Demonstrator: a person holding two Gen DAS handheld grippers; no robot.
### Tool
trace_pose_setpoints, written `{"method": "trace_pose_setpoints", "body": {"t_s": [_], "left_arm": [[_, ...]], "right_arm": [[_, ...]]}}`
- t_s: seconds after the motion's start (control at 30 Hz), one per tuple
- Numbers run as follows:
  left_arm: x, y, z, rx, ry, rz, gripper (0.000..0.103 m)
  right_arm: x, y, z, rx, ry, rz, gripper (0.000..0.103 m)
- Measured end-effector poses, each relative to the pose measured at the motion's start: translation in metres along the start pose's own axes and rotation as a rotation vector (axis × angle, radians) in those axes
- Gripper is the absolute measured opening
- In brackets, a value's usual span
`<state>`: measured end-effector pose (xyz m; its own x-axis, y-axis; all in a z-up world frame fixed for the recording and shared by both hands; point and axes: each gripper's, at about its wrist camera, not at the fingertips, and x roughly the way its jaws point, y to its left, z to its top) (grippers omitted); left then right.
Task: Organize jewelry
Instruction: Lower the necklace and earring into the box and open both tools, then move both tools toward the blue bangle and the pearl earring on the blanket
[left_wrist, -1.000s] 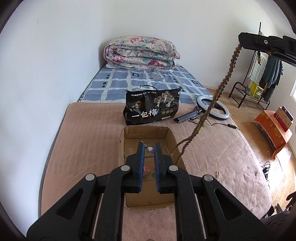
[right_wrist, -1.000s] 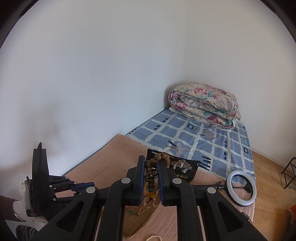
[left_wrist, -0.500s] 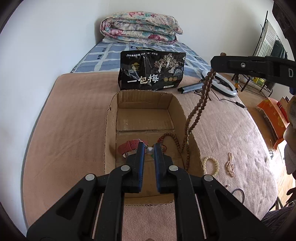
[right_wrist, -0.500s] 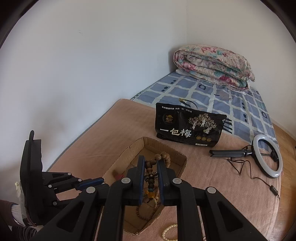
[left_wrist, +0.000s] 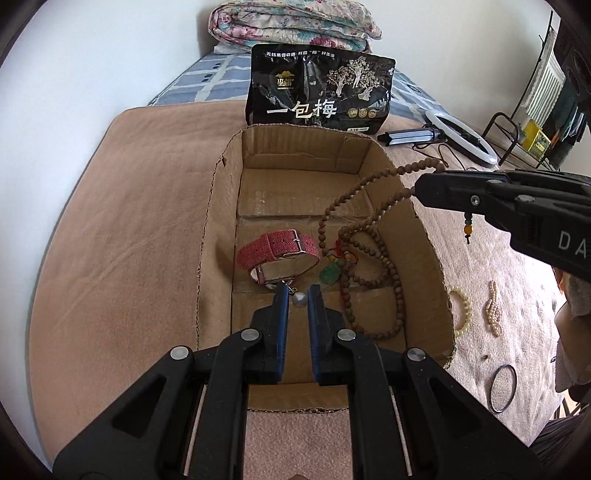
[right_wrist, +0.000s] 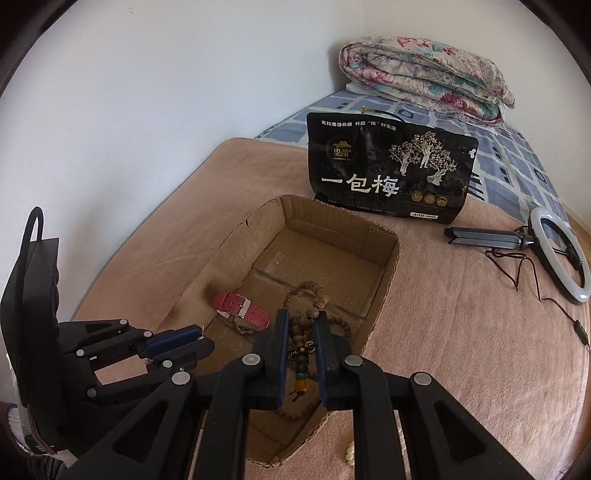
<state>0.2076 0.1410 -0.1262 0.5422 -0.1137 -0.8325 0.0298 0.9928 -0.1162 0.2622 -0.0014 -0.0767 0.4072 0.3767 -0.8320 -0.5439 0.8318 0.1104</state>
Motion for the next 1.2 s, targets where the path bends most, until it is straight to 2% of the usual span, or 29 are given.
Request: {"method": "trace_pose_setpoints", "body": {"t_s": [0.17,0.23,0.3,0.33,0.4,0.5,0.67,0.73,0.8,0.87,1.03,1.1,1.2], "left_arm": [[-0.004,-0.001,0.001,0.014,-0.017,0.014,0.008],[-0.007,-0.002,0.002,0.016,-0.027,0.013,0.008],[-0.008,-0.004,0.003,0.026,-0.03,0.019,0.008],[-0.009,-0.005,0.003,0.032,-0.031,0.025,0.009],[-0.013,-0.007,0.003,0.038,-0.036,0.031,0.02],[-0.021,-0.01,0.001,0.043,-0.053,0.037,0.031],[-0.037,-0.015,0.0,0.051,-0.077,0.058,0.032],[-0.046,-0.017,-0.002,0.054,-0.093,0.063,0.032],[-0.056,-0.02,-0.004,0.062,-0.109,0.07,0.038],[-0.066,-0.024,-0.006,0.069,-0.128,0.07,0.044],[-0.088,-0.039,-0.01,0.097,-0.161,0.065,0.047],[-0.097,-0.047,-0.014,0.115,-0.177,0.051,0.057],[-0.108,-0.059,-0.02,0.133,-0.197,0.025,0.059]], "right_arm": [[-0.002,0.001,-0.003,-0.008,-0.006,-0.008,0.014],[-0.007,0.001,-0.002,-0.01,-0.02,-0.013,0.021],[-0.012,0.003,-0.001,-0.02,-0.037,-0.031,0.035],[-0.014,0.004,0.0,-0.024,-0.042,-0.038,0.038],[-0.021,0.006,-0.001,-0.029,-0.055,-0.046,0.053],[-0.034,0.006,-0.003,-0.025,-0.077,-0.054,0.06],[-0.063,0.006,-0.014,-0.019,-0.119,-0.064,0.077],[-0.076,0.005,-0.02,-0.01,-0.14,-0.066,0.08],[-0.09,0.001,-0.026,0.01,-0.161,-0.068,0.088],[-0.102,-0.002,-0.033,0.03,-0.182,-0.084,0.091],[-0.131,-0.012,-0.055,0.045,-0.203,-0.127,0.096],[-0.143,-0.018,-0.066,0.061,-0.21,-0.132,0.097],[-0.165,-0.031,-0.087,0.08,-0.23,-0.16,0.099]]}}
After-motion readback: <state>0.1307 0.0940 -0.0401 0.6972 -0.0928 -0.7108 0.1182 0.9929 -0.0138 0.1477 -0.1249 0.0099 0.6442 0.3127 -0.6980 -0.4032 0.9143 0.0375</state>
